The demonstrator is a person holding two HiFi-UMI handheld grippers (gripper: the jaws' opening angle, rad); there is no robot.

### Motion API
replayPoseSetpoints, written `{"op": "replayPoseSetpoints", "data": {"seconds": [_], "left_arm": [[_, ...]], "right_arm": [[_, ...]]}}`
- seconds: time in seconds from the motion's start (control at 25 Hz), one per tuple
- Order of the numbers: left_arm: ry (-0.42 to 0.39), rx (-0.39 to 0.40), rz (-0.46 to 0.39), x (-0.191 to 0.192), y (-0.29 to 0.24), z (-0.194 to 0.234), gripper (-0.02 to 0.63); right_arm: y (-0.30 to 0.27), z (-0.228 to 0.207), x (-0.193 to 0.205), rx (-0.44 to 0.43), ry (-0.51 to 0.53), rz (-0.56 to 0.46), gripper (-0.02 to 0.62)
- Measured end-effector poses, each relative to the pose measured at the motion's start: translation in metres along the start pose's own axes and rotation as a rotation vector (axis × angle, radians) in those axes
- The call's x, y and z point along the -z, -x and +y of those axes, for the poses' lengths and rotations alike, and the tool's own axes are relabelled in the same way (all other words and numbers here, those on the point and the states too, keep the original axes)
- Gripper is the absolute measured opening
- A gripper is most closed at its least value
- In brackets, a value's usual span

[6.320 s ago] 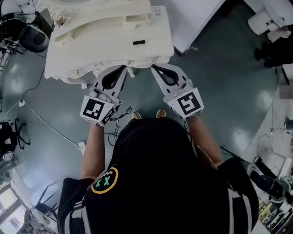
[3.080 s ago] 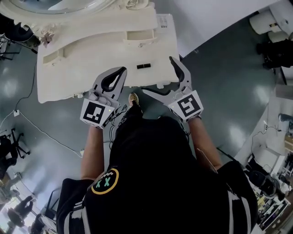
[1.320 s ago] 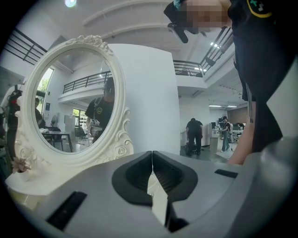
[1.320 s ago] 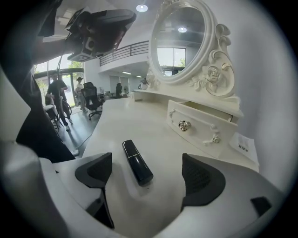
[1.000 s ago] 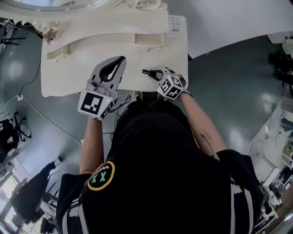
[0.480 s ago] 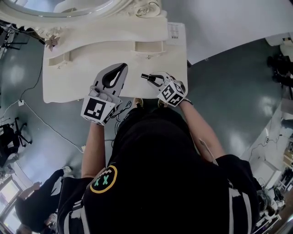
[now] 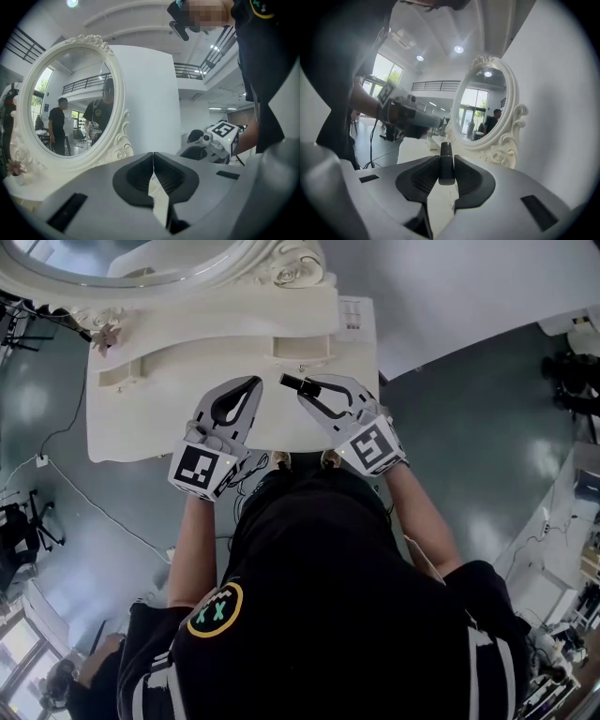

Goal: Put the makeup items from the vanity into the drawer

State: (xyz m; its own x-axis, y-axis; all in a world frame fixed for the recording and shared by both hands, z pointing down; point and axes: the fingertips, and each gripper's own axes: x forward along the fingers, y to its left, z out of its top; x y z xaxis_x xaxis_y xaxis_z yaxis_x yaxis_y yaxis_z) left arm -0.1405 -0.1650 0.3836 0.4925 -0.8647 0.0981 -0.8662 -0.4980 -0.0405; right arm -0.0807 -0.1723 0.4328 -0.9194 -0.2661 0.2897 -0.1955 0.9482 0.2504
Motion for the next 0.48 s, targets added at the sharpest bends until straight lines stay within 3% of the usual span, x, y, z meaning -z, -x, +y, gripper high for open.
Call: {"op": "replayPoseSetpoints", "data": {"seconds": [0.2,0.48], "left_arm": [[-0.005,0.014,-0.010,-0.004,-0.005,-0.002,0.023],[-0.007,0.022,-0.012,-0.006,-0.009,-0.001,0.023]], "right_arm": [[0.029,-0.015,-0.053,0.026,0.098,-0.040,0.118],[0.035,-0.023,-0.057,0.058,0.078,-0.057,0.118]]}}
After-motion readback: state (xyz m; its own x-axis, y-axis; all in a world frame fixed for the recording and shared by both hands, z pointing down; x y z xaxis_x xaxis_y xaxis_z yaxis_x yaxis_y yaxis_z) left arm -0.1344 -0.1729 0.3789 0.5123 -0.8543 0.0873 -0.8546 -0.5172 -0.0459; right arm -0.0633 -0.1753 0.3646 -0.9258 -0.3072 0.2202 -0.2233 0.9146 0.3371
